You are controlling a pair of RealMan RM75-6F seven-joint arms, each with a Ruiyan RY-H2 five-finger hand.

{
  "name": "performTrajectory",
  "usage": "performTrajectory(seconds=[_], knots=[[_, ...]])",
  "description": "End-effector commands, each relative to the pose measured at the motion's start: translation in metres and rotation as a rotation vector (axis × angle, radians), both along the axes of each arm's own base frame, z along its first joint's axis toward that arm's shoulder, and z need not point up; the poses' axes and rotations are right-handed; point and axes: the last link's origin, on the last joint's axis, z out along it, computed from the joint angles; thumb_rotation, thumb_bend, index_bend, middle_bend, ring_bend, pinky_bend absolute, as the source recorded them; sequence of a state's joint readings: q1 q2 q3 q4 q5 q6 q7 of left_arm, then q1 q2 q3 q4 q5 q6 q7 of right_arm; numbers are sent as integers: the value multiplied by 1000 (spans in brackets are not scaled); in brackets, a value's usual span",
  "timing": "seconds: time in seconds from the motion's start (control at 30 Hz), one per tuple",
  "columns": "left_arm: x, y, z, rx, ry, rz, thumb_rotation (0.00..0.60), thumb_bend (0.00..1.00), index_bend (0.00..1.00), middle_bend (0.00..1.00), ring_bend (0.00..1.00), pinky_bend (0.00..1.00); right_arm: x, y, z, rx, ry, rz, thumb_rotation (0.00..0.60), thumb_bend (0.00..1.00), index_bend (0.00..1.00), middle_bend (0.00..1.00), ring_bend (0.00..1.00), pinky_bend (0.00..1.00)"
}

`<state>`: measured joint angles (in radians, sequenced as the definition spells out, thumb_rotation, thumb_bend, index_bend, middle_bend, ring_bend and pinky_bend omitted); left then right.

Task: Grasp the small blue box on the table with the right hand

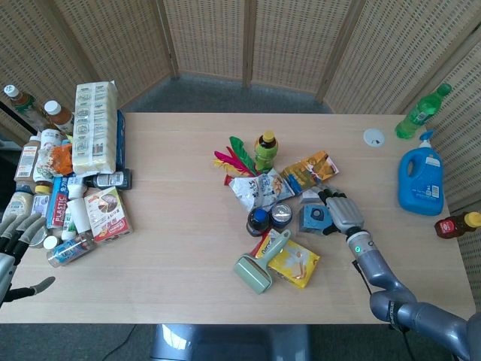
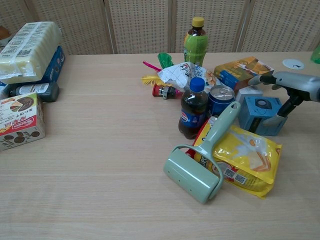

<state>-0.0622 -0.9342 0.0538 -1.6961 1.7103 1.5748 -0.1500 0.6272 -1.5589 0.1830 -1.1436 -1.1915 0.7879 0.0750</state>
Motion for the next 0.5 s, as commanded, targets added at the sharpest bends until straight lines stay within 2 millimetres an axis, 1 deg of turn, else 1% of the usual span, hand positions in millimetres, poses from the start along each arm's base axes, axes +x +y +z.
performTrajectory(seconds=[0.03,0.17,0.2,0.23,0.27,0.3,0.33,0.4,0.43,0.5], knots=[[0,0,1,3,-1,1,600,0,0,0,0,0,-1,0,-1,-33,-6,4,600,0,0,0,0,0],[0,-1,1,0,0,-1,600,0,0,0,0,0,-3,1,-4,-45,-42,4,600,0,0,0,0,0],[0,-1,1,0,0,-2,600,0,0,0,0,0,-4,1,-5,-47,-46,6,600,0,7,1,0,18],[0,-1,1,0,0,-3,600,0,0,0,0,0,-6,2,-6,-47,-49,7,600,0,33,20,9,68],[1,-2,1,1,0,-4,600,0,0,0,0,0,-7,2,-7,-48,-52,7,600,0,77,62,43,140],[1,-2,1,2,-1,-4,600,0,0,0,0,0,-8,3,-7,-51,-54,8,600,0,149,141,113,252],[1,-2,1,3,-1,-4,600,0,0,0,0,0,-9,2,-7,-55,-55,9,600,0,218,246,211,356],[1,-2,1,3,-1,-4,600,0,0,0,0,0,-11,2,-7,-67,-62,10,600,0,283,427,381,506],[1,-2,1,3,0,-4,600,0,0,0,0,0,-11,2,-7,-72,-64,12,600,0,306,507,454,569],[1,-2,1,1,0,-4,600,0,0,0,0,0,-13,2,-6,-79,-60,16,600,0,347,561,505,613]])
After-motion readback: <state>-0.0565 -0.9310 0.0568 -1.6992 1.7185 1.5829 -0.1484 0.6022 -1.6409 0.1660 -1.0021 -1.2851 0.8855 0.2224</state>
